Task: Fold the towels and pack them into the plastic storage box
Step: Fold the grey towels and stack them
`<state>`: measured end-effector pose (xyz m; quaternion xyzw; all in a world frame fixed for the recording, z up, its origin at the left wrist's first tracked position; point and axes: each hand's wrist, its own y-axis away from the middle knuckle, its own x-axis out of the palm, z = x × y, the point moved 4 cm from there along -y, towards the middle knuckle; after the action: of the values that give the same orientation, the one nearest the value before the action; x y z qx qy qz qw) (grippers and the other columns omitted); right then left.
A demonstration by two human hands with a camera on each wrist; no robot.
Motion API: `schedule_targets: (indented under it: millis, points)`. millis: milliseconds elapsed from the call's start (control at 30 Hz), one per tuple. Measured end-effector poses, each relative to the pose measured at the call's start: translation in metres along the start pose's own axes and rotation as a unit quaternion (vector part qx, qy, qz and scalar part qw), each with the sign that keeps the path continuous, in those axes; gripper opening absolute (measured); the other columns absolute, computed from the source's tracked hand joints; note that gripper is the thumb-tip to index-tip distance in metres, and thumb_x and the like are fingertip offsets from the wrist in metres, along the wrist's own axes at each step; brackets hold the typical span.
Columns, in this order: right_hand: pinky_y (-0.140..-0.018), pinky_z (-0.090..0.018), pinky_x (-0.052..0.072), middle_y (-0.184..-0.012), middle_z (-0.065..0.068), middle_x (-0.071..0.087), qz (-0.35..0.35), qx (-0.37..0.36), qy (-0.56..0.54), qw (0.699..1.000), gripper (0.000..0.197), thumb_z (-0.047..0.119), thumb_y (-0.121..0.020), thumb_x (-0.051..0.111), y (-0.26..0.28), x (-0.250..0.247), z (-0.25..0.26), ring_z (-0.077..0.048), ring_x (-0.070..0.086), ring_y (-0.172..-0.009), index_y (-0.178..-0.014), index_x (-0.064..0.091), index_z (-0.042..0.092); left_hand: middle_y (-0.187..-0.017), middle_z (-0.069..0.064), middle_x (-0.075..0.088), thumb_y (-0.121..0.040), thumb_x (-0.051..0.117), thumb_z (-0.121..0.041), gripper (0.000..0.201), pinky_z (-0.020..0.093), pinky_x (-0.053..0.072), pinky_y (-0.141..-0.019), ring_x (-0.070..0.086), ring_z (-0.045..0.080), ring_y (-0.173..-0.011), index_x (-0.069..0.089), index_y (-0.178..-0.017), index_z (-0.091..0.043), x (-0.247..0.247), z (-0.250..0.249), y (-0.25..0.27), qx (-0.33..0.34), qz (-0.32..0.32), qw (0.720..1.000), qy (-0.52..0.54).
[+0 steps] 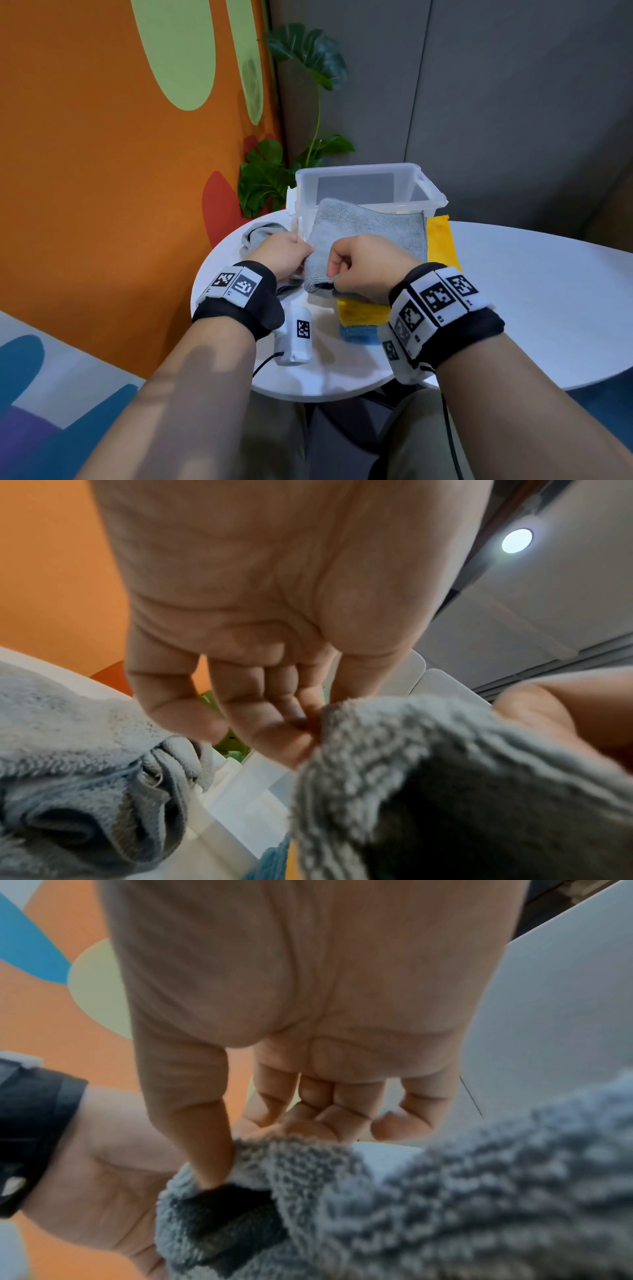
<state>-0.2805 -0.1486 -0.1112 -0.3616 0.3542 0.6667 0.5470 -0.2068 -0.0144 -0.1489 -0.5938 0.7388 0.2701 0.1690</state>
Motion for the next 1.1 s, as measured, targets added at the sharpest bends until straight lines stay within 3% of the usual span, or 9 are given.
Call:
schedule_targets:
  millis: [133, 267, 433, 567, 667, 833, 933, 1033, 1100]
  points:
    - [-0.063, -0.023, 0.044, -0.077, 0.006, 0.063, -0.002, 0.003, -0.039, 0.999, 0.009, 0.020, -0.081, 0.058, 0.003, 0.000, -0.001, -0.012, 0.053, -0.073, -0.084, 0.067, 0.019, -0.066, 0.003, 0.051, -0.096, 0.050, -0.034, 0.027, 0.042, 0.052, -0.078, 0.051, 0.022, -0.068, 0.053, -0.074, -0.019, 0.001, -0.002, 0.002, -0.003, 0.010, 1.000, 0.025]
    - [-0.073, -0.029, 0.050, -0.086, 0.002, 0.065, -0.092, 0.096, -0.019, 0.991, 0.007, 0.022, -0.083, 0.054, -0.002, -0.013, -0.026, -0.019, 0.059, -0.083, -0.085, 0.061, 0.022, -0.069, 0.005, 0.053, -0.093, 0.061, -0.035, 0.022, 0.027, 0.044, -0.055, 0.049, 0.018, -0.058, 0.054, -0.091, -0.015, 0.003, 0.002, 0.009, -0.027, 0.088, 0.995, 0.044]
    - [-0.076, -0.033, 0.045, -0.115, -0.013, 0.054, -0.161, 0.277, 0.014, 0.947, 0.030, 0.025, -0.086, 0.055, 0.004, -0.025, -0.066, -0.032, 0.056, -0.099, -0.112, 0.054, 0.008, -0.091, 0.010, 0.061, -0.093, 0.062, -0.018, 0.008, 0.033, 0.054, -0.065, 0.060, 0.022, -0.077, 0.055, -0.090, -0.017, 0.002, 0.009, 0.010, -0.026, 0.087, 0.995, 0.043]
    - [-0.055, -0.023, 0.039, -0.087, -0.010, 0.058, -0.091, 0.311, 0.042, 0.945, 0.021, 0.024, -0.090, 0.051, 0.004, -0.016, -0.080, -0.027, 0.055, -0.079, -0.080, 0.054, 0.007, -0.100, 0.013, 0.058, -0.096, 0.056, -0.018, 0.009, 0.024, 0.052, -0.050, 0.057, 0.023, -0.082, 0.052, -0.104, -0.017, 0.007, 0.013, 0.010, -0.047, 0.082, 0.995, 0.032]
    - [-0.054, -0.025, 0.037, -0.069, -0.006, 0.049, -0.047, 0.315, 0.075, 0.945, 0.034, 0.027, -0.094, 0.046, 0.004, -0.014, -0.082, -0.025, 0.052, -0.075, -0.066, 0.045, 0.009, -0.105, 0.013, 0.058, -0.098, 0.053, -0.015, 0.013, 0.023, 0.053, -0.048, 0.056, 0.021, -0.082, 0.049, -0.110, -0.018, 0.010, 0.012, 0.012, -0.057, 0.087, 0.994, 0.037]
    - [-0.065, -0.027, 0.040, -0.071, -0.006, 0.046, -0.025, 0.317, 0.101, 0.943, 0.032, 0.025, -0.095, 0.045, 0.002, -0.010, -0.085, -0.025, 0.050, -0.080, -0.069, 0.045, 0.007, -0.088, 0.011, 0.056, -0.098, 0.044, -0.007, 0.012, 0.029, 0.052, -0.052, 0.056, 0.021, -0.069, 0.049, -0.096, -0.018, 0.014, 0.009, 0.014, -0.062, 0.097, 0.992, 0.044]
    - [-0.058, -0.026, 0.040, -0.088, -0.009, 0.054, -0.047, 0.317, 0.067, 0.945, 0.023, 0.021, -0.093, 0.051, 0.000, -0.009, -0.085, -0.025, 0.051, -0.081, -0.076, 0.047, 0.006, -0.075, 0.008, 0.054, -0.098, 0.048, -0.019, 0.015, 0.018, 0.044, -0.044, 0.052, 0.015, -0.056, 0.050, -0.084, -0.014, 0.013, 0.006, 0.013, -0.037, 0.064, 0.997, 0.012]
    - [-0.062, -0.028, 0.040, -0.097, -0.011, 0.057, -0.111, 0.335, -0.033, 0.935, 0.021, 0.015, -0.089, 0.056, 0.001, -0.009, -0.086, -0.026, 0.051, -0.082, -0.104, 0.049, 0.003, -0.087, 0.010, 0.064, -0.095, 0.052, -0.042, 0.036, 0.030, 0.049, -0.066, 0.060, 0.021, -0.074, 0.058, -0.095, -0.007, 0.012, 0.005, 0.008, 0.000, 0.036, 0.996, -0.087]
    - [-0.067, -0.030, 0.039, -0.100, -0.012, 0.056, -0.140, 0.331, -0.076, 0.930, 0.029, 0.011, -0.090, 0.054, 0.003, -0.010, -0.086, -0.027, 0.051, -0.084, -0.115, 0.045, 0.003, -0.105, 0.012, 0.066, -0.094, 0.053, -0.041, 0.040, 0.032, 0.045, -0.076, 0.062, 0.026, -0.092, 0.060, -0.107, -0.004, 0.013, 0.005, 0.008, 0.013, 0.031, 0.989, -0.146]
